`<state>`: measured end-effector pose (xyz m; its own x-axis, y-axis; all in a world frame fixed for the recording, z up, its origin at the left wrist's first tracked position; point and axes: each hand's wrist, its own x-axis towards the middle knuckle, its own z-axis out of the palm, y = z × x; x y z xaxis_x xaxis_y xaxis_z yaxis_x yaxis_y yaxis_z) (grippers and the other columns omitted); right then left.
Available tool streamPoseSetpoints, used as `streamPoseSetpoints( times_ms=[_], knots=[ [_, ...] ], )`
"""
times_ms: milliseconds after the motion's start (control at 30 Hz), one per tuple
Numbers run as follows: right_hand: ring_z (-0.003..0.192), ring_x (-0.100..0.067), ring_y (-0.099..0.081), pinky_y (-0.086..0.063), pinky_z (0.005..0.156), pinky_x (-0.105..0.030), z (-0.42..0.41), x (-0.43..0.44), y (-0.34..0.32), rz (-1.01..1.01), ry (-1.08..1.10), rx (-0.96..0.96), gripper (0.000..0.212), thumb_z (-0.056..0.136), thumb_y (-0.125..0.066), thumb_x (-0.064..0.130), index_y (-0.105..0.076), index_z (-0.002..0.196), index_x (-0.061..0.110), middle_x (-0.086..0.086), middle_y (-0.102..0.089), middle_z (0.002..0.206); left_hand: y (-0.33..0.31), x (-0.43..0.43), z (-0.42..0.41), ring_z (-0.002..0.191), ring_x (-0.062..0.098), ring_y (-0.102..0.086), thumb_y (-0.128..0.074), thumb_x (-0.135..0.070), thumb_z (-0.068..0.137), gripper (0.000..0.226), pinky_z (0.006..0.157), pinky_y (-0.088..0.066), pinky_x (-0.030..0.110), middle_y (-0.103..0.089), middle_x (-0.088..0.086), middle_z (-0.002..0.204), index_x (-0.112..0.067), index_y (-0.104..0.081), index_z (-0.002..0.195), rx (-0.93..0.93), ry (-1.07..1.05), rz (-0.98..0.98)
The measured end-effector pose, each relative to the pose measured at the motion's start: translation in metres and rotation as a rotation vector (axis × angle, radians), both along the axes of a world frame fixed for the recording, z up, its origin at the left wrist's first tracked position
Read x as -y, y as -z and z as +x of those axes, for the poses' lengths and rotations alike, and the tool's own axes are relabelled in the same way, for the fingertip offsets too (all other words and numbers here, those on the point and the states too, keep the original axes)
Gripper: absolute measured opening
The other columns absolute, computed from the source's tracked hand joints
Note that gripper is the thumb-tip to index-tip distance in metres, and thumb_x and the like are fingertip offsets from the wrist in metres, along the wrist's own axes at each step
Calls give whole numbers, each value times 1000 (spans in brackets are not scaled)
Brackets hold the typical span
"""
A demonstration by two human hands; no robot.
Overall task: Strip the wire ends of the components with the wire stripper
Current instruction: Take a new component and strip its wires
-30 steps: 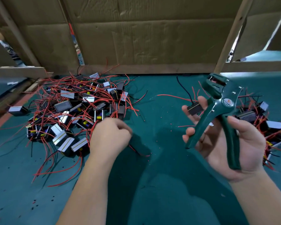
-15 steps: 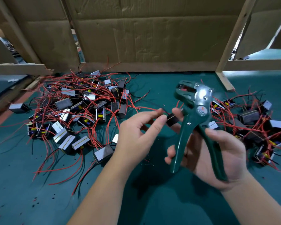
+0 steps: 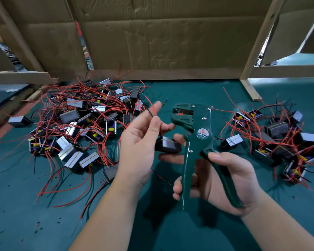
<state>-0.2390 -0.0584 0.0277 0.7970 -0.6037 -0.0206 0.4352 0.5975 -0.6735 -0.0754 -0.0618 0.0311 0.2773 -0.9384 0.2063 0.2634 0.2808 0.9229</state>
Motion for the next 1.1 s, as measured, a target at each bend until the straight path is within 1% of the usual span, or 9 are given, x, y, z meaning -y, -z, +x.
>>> streamPoseSetpoints(
  times_ms=[67, 167, 267, 367, 500, 567, 600, 700, 1100],
  knots=[
    [81, -43, -65, -51, 80, -55, -3, 1, -1, 5, -19, 4, 74, 70, -75, 27, -50, 138, 13, -29, -61, 118, -1, 2, 6, 77, 13, -67, -57, -24, 85, 29, 81, -54, 29, -65, -6, 68, -17, -60, 113, 31, -42, -42],
    [80, -42, -65, -53, 78, -53, -5, 2, -1, 28, 7, -11, 74, 68, -76, 28, -51, 136, 11, -28, -65, 106, -2, 3, 10, 62, 9, -61, -54, -11, 94, 11, 67, -52, 22, -61, -5, 71, -11, -64, 99, 16, -49, -58],
    [77, -43, -64, -54, 74, -53, -6, 4, -2, 60, 56, -34, 78, 64, -79, 27, -52, 134, 7, -27, -64, 95, -2, 4, 13, 53, 5, -49, -53, -7, 95, 24, 58, -44, 14, -61, -10, 70, -21, -67, 81, 69, -92, -25],
    [77, -43, -63, -53, 74, -53, -8, 5, -4, 77, 31, -56, 77, 63, -79, 26, -54, 132, 5, -27, -61, 91, -4, 4, 12, 52, 0, -45, -63, -16, 88, 20, 56, -41, 10, -65, -14, 70, -26, -72, 74, 108, -117, -16],
    [82, -44, -63, -51, 79, -54, -10, 3, -4, 10, -56, -44, 72, 73, -73, 28, -48, 136, 4, -27, -61, 94, -3, 3, 14, 59, 2, -51, -69, -15, 84, 12, 61, -44, 14, -65, -8, 69, -25, -72, 79, 184, -188, -77],
    [84, -44, -62, -50, 79, -54, -9, 2, -3, -10, -64, -37, 72, 75, -71, 28, -45, 138, 3, -27, -60, 96, 0, 3, 18, 65, 14, -50, -68, -16, 85, 16, 66, -43, 24, -62, 7, 75, -32, -70, 84, 377, -280, -156],
    [84, -44, -62, -50, 79, -54, -9, 2, -3, -17, -59, -37, 73, 75, -72, 28, -45, 138, 3, -27, -60, 96, 1, 2, 20, 65, 13, -48, -67, -17, 86, 17, 66, -41, 23, -58, 7, 76, -34, -70, 87, 463, -309, -189],
    [83, -44, -61, -50, 78, -53, -9, 2, -3, -26, -57, -16, 73, 76, -72, 26, -44, 138, 2, -27, -59, 95, 1, 2, 23, 63, 5, -43, -66, -14, 88, 17, 64, -37, 16, -48, -4, 76, -29, -70, 93, 602, -341, -240],
    [69, -41, -63, -51, 69, -49, -9, -1, -1, -124, -7, -150, 43, 75, -76, 33, -63, 110, 11, -23, -63, 84, -2, -1, 21, 67, 3, -45, -64, -10, 89, 16, 68, -35, 9, -43, -10, 80, -23, -69, 97, 760, -330, -288]
  ],
)
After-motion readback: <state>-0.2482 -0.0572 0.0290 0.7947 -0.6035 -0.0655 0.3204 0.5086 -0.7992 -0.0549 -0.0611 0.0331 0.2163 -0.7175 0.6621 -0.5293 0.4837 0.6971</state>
